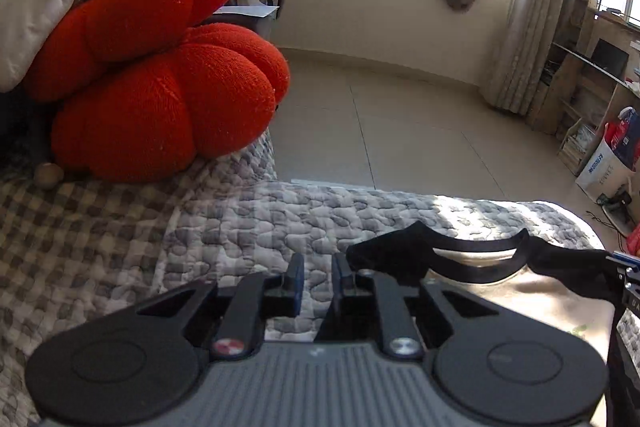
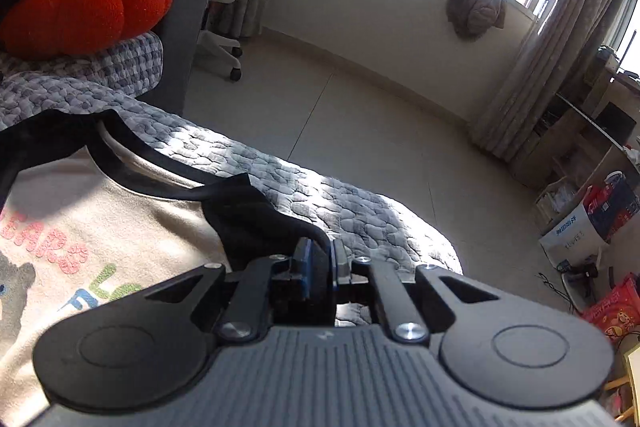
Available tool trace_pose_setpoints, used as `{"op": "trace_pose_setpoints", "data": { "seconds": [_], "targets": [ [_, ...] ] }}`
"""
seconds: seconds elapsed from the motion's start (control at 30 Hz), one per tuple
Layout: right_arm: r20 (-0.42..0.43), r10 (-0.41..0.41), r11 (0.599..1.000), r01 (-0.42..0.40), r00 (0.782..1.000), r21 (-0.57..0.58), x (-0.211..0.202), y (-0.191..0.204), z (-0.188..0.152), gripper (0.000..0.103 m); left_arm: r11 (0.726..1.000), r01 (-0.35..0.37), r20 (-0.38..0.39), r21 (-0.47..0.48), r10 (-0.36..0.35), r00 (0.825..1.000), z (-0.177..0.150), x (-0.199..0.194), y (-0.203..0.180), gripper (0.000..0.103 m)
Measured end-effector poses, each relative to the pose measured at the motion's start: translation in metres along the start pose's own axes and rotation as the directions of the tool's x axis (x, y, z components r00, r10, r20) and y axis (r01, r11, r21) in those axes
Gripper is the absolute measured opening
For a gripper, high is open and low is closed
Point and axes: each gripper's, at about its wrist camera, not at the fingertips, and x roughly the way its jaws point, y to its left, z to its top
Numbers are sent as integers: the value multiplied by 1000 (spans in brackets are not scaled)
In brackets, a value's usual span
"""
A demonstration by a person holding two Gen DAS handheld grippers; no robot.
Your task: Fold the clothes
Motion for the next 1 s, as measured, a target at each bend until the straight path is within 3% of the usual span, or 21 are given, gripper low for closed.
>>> {"op": "trace_pose_setpoints", "data": {
  "seconds": [0.1, 0.27, 0.37, 0.47, 0.6, 0.77, 0.97, 1.0],
  "targets": [
    [35, 2, 1000, -2, 999, 13, -7, -14, 6, 34, 1000, 26, 4, 17, -26, 1000, -1, -15, 3, 16],
    [42, 62, 998, -62, 997, 11, -34, -19, -4, 37, 996, 75, -46, 47, -73, 996, -11, -40, -23, 18],
    [29, 136, 991, -135, 990, -10, -51, -15, -21, 37, 988, 94, -83, 119, -85, 993, -29, -58, -49, 18],
    [24, 178, 984, -178, 984, -9, -74, -21, -36, 37, 958, 178, -125, 225, -153, 980, -59, -83, -73, 20],
    [-4, 227, 974, -226, 974, 19, -102, -34, -61, 37, 907, 269, -179, 324, -220, 959, -107, -122, -103, 41],
    [-17, 337, 939, -335, 941, 77, -140, -40, -97, 39, 881, 320, -226, 347, -253, 941, -145, -144, -130, 41],
    [-42, 438, 899, -437, 898, 25, -169, -20, -124, 48, 861, 336, -276, 383, -240, 931, -169, -140, -156, 40],
    [-58, 440, 898, -440, 896, 10, -170, -16, -128, 48, 859, 332, -282, 389, -232, 931, -171, -137, -158, 26]
  ]
}}
